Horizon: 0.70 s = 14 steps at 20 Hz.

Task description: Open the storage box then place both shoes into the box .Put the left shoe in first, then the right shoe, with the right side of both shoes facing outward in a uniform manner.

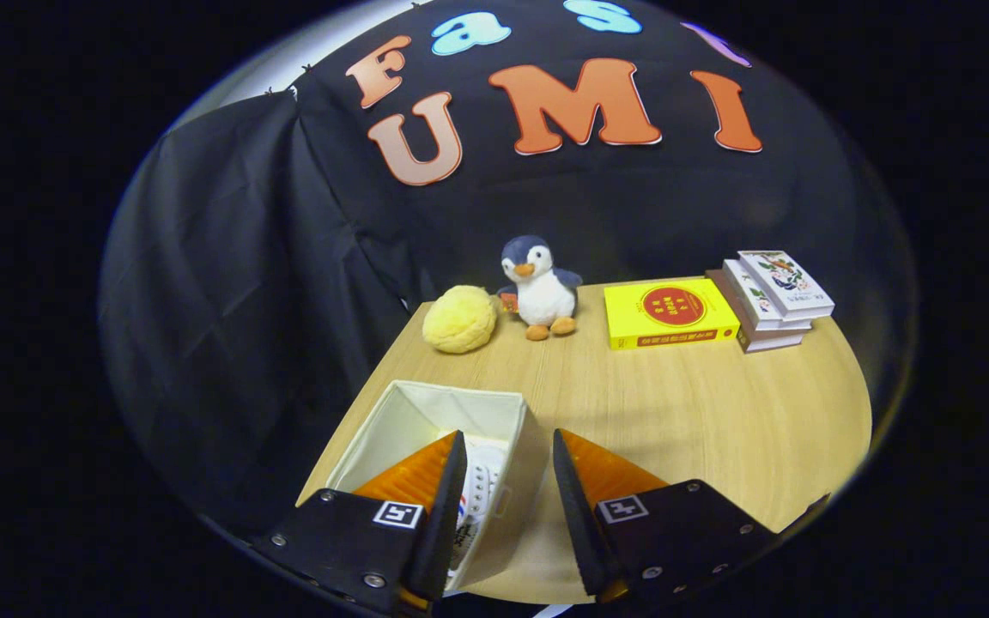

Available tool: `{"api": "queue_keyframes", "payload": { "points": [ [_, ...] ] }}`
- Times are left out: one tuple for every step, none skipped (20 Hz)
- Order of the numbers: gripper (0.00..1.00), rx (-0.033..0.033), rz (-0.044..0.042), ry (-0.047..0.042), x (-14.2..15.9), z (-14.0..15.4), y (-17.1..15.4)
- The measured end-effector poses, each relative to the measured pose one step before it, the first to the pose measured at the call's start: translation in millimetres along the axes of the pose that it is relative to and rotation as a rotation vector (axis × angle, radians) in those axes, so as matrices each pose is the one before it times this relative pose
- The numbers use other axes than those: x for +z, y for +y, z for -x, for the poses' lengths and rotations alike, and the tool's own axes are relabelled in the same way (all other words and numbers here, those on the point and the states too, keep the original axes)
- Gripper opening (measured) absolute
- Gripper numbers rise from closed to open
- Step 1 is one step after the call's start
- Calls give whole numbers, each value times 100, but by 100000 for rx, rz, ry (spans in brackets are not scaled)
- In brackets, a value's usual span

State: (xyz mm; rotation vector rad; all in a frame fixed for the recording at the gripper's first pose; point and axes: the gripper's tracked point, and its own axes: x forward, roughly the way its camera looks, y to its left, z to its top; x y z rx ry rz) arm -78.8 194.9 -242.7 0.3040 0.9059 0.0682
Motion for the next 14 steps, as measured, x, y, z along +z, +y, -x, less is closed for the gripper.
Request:
{"api": "queue_keyframes", "payload": {
  "points": [
    [61, -821, 897, -2173, 709, 474, -1018],
    [64, -151, 995, -2113, 595, 367, -1025],
    [66, 353, 926, -1598, 436, 280, -667],
    [72, -149, 1015, -1601, 346, 287, -809],
    [75, -412, 1183, -1982, 524, 284, -835],
    [81, -838, 1131, -2117, 481, 418, -847],
    [84, -962, 951, -2277, 427, 255, -841],
    [87, -861, 826, -2302, 545, 273, -784],
    [88, -835, 760, -2355, 574, 332, -776],
    [90, -619, 864, -2333, 545, 282, -693],
    [90, -273, 1235, -3460, 799, 311, -672],
    [92, 431, 1580, -3491, 721, 312, -475],
    [93, 93, 1272, -2847, 503, 279, -566],
    [96, -471, 1281, -2364, 376, 239, -599]
  ]
}}
